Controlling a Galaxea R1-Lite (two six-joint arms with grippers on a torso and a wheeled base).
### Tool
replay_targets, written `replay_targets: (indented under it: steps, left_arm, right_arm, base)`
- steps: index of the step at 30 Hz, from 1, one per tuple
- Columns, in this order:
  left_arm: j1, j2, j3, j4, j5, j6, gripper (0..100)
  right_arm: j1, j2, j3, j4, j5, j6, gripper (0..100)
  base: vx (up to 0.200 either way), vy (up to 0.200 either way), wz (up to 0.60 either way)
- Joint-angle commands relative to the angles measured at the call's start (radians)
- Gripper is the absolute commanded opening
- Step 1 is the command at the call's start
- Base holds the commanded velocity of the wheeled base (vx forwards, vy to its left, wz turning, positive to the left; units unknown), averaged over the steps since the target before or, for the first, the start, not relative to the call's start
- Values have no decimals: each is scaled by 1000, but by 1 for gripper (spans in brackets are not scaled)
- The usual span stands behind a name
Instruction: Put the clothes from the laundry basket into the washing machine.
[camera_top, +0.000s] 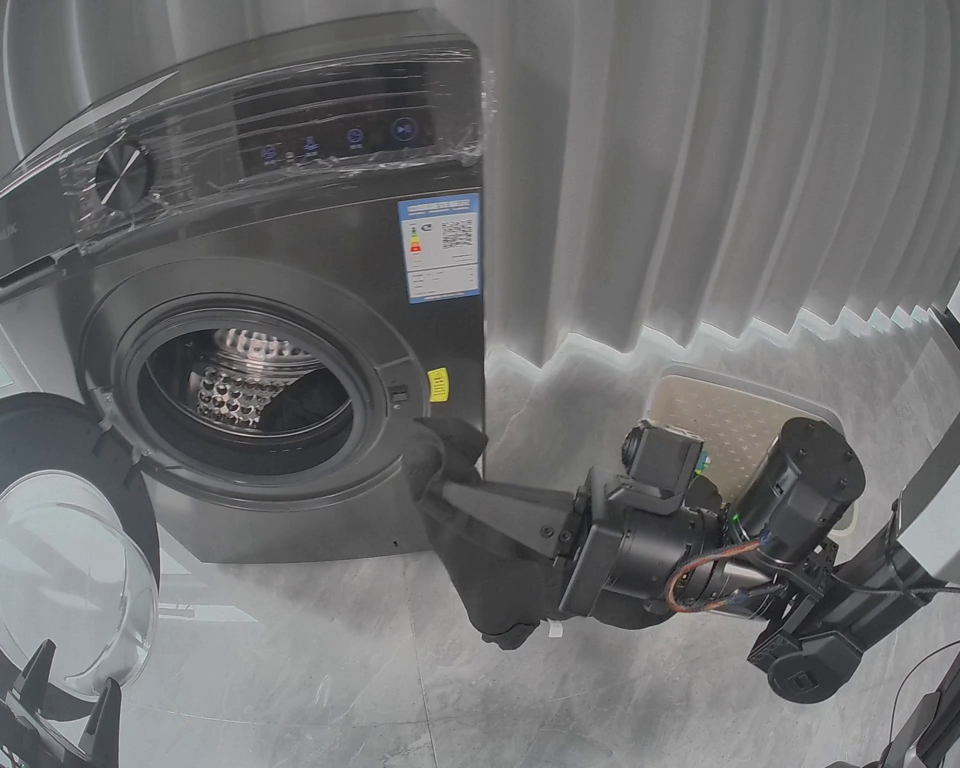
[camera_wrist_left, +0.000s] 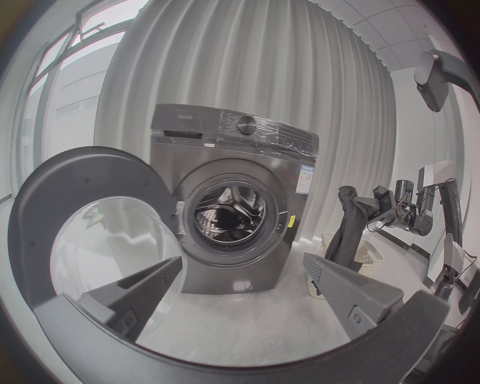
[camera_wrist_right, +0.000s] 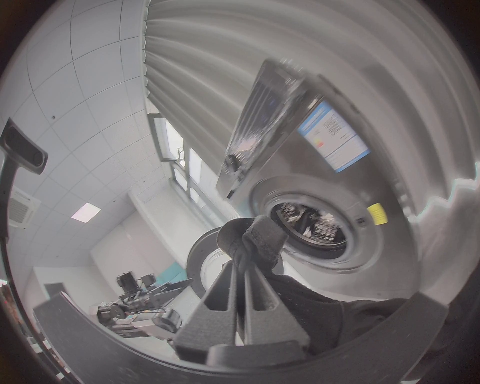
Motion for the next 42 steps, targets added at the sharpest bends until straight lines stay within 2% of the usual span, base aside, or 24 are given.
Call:
replay_targets:
  steps: [1,2,5,6,10,14,16,19,25,33,37,39,42]
  left_arm:
    - [0,-14,18,0,1,-1,100]
    - [0,-14,18,0,0,-1,100]
    - [0,-14,16,0,0,-1,100]
    - [0,-14,16,0,0,-1,100]
    - [0,-14,16,0,0,-1,100]
    - [0,-14,16,0,0,-1,100]
    - [0,-14,16,0,0,-1,100]
    - [0,-14,18,0,0,-1,100]
    - [0,-14,18,0,1,-1,100]
    - [0,-14,16,0,0,-1,100]
    - [0,-14,16,0,0,-1,100]
    - [0,-14,16,0,0,-1,100]
    - [0,-14,16,0,0,-1,100]
  right_arm:
    - [48,-16,-8,-1,8,4,0]
    - [83,-40,-11,-2,29,13,0]
    - [114,-65,-16,-5,60,32,0]
    - [141,-85,-17,-16,83,42,0]
    - [174,-109,-17,-17,98,45,0]
    - [125,-69,-53,-5,78,47,0]
    - [28,-11,-89,6,48,35,0]
    - [-21,15,-111,-2,25,32,0]
    - [-49,15,-125,-2,20,32,0]
    - [-75,6,-105,-14,17,-67,0]
    - [-69,-3,-91,-16,-9,-90,0]
    - [-72,-3,-73,-16,-41,-108,0]
    - [-75,-8,-62,-16,-44,-114,0]
  base:
    - [0,0,0]
    - [0,0,0]
    - [0,0,0]
    - [0,0,0]
    - [0,0,0]
    - [0,0,0]
    - [0,0,0]
    - [0,0,0]
    - [0,0,0]
    - [0,0,0]
    - [0,0,0]
    - [0,0,0]
    - [0,0,0]
